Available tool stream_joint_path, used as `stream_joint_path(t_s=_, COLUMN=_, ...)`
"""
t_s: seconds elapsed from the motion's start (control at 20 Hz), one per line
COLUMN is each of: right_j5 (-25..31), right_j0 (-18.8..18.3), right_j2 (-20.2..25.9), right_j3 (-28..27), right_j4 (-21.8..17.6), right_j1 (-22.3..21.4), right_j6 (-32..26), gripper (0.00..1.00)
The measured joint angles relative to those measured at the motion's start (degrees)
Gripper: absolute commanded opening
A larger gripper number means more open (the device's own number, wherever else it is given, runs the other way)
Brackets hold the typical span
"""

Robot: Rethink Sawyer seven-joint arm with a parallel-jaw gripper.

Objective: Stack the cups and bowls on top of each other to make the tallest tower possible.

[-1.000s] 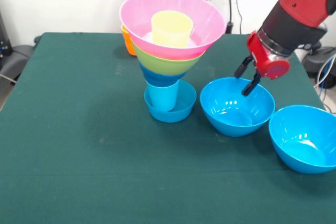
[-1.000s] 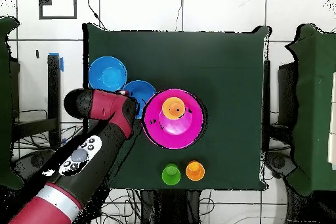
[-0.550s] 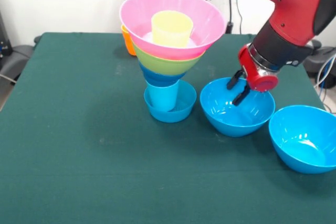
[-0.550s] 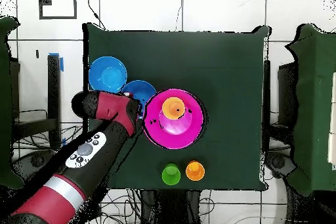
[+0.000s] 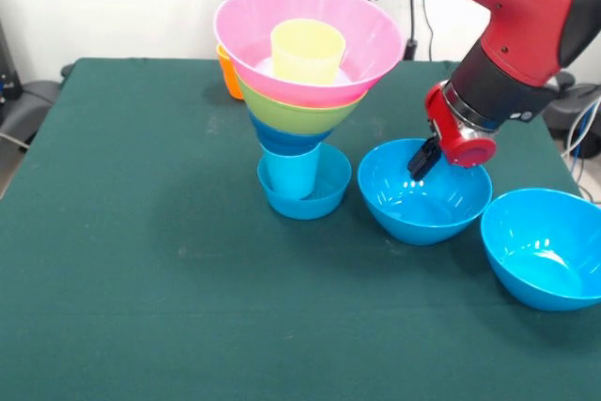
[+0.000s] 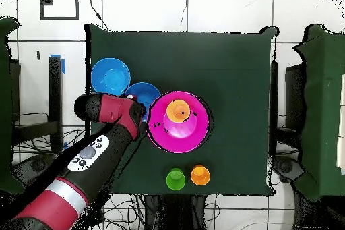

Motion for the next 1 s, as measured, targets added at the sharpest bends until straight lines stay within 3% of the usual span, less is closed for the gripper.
stream_joint_path(t_s=0.25, right_j5=0.0, right_j0=0.0, right_j2=0.0, right_j3=0.0, right_j4=0.0, right_j1=-0.3, right_j6=0.0, gripper=0.00)
stream_joint_path(t_s=0.3, right_j5=0.0, right_j0=0.0, right_j2=0.0, right_j3=0.0, right_j4=0.0, right_j1=-0.5, right_j6=0.0, gripper=1.00)
stream_joint_path(t_s=1.0, right_j5=0.0, right_j0=0.2, right_j2=-0.1, right_j3=0.0, right_j4=0.0, right_j1=-1.1, right_j6=0.0, gripper=1.00)
